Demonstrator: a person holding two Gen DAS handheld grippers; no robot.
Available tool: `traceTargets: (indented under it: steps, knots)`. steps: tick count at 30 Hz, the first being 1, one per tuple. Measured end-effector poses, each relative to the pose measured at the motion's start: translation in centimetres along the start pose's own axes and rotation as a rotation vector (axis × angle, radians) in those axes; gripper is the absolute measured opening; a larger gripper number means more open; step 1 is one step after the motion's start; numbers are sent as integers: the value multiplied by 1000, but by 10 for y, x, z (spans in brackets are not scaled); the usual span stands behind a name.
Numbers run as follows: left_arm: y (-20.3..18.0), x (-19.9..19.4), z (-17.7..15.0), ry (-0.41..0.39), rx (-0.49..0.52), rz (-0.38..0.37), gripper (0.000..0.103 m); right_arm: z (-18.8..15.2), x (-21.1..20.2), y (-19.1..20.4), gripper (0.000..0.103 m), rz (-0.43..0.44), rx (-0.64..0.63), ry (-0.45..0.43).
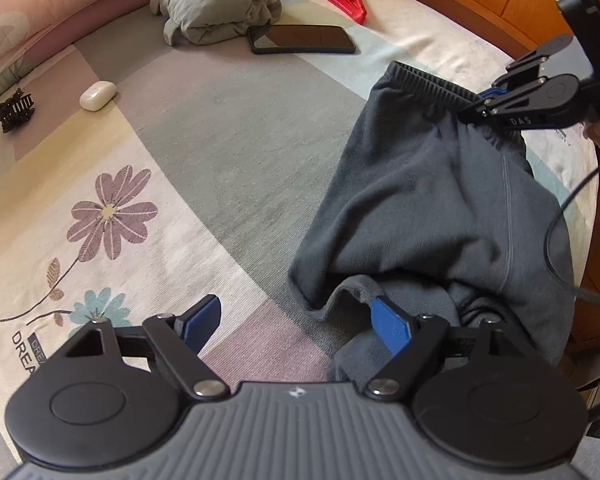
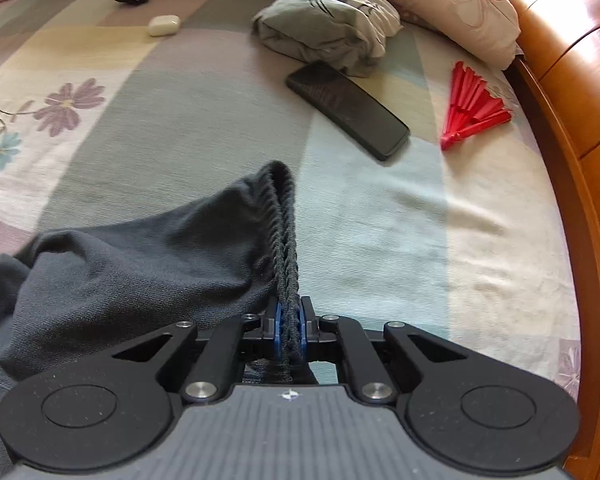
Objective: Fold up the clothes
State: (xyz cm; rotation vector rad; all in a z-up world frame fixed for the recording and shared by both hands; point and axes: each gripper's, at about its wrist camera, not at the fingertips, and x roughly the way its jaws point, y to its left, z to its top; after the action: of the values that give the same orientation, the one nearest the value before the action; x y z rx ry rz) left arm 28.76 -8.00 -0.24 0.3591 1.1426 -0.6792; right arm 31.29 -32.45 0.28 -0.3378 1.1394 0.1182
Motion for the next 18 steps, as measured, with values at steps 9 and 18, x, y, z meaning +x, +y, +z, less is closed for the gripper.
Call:
traceTargets:
  steps: [9,18]
  knots:
    - [-3,15,3,1,-41,-26,82,-6,30,-39,10,-67,29,36]
    - [-14,5,10,-25,14,-12,82,-7,54,-84,10,-89,185,76]
